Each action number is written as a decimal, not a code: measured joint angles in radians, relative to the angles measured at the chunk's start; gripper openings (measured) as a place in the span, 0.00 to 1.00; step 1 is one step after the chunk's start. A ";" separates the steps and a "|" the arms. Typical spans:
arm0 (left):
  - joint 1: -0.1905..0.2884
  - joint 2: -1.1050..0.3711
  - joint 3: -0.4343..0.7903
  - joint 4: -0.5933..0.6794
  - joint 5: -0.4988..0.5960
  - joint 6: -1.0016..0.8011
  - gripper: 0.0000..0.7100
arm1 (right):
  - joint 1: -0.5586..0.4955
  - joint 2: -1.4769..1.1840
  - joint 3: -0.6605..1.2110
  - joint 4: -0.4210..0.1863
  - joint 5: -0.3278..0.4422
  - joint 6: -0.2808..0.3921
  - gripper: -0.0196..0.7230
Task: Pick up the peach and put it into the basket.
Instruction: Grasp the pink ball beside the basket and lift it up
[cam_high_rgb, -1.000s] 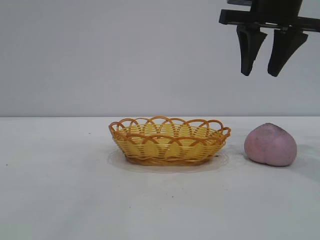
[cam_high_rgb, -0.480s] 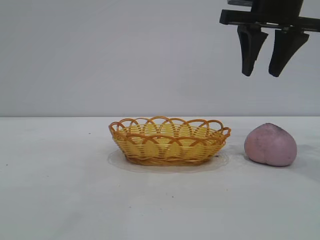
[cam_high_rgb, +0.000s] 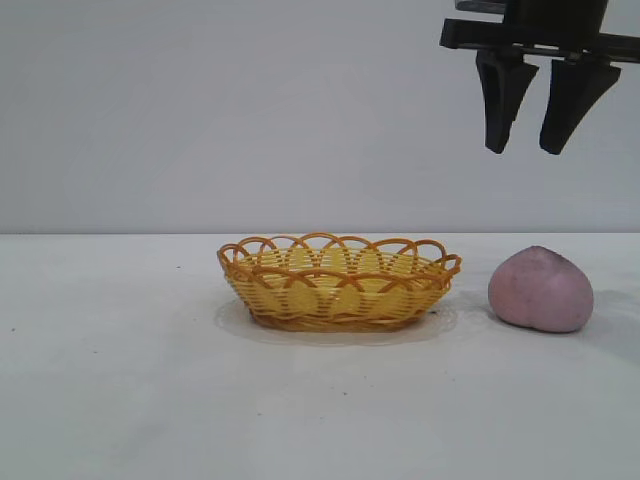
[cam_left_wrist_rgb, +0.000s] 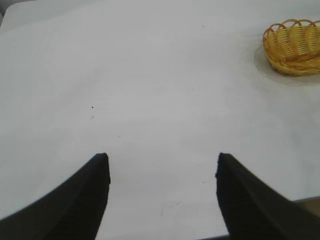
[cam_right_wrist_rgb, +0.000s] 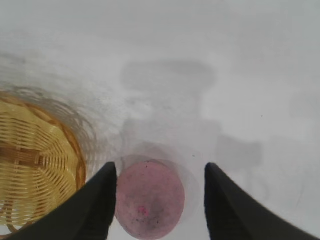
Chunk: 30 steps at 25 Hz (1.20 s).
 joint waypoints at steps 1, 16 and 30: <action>0.000 0.000 0.000 0.000 0.000 0.000 0.57 | 0.000 0.000 0.000 -0.002 0.000 0.000 0.48; 0.047 0.000 0.000 0.000 0.000 0.000 0.57 | 0.000 0.000 0.000 -0.013 0.068 0.000 0.48; 0.047 -0.002 0.000 0.001 0.000 0.000 0.57 | 0.029 0.037 0.000 0.011 0.166 0.000 0.48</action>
